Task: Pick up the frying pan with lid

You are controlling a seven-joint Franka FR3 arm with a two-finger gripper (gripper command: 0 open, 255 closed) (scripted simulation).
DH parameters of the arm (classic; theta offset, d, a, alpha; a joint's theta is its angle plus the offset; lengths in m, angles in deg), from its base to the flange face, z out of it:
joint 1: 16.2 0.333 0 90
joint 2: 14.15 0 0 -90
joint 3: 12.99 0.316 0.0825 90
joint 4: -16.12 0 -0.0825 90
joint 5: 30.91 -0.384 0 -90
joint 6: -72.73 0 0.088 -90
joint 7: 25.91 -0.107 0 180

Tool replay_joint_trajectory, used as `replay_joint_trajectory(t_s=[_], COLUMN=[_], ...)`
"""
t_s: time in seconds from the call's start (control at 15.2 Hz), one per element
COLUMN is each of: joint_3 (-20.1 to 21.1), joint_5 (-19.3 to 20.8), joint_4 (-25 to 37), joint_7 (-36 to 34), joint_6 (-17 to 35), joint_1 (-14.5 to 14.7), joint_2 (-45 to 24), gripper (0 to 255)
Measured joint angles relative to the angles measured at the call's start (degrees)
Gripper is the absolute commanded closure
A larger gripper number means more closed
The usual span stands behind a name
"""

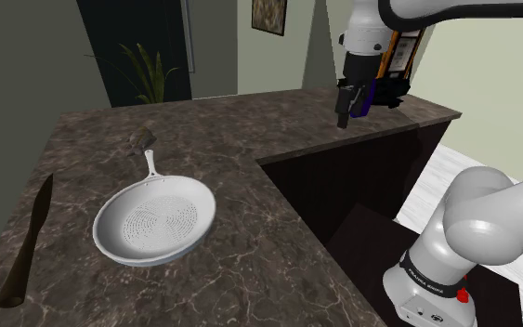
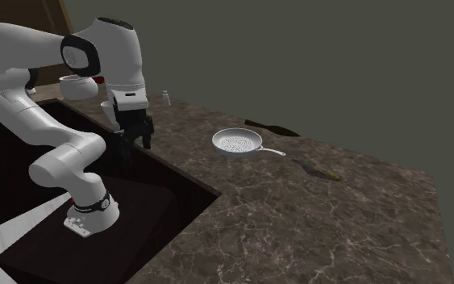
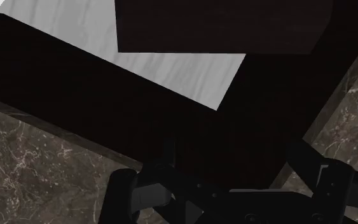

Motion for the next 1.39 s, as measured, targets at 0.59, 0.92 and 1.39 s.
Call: replay_joint_trajectory(t_s=[0.59,0.92,1.39], joint_3=[5.86,10.00,15.20], joint_5=[-5.14,-7.46,-7.90], joint_4=[-0.32,2.13,8.28], joint_7=[-9.41,-16.01,-25.08], joint_6=[10.02,16.72,25.02], joint_1=[2.12,3.28,4.13], joint_2=[-7.47,-14.64,-26.10], gripper=[0,0,0])
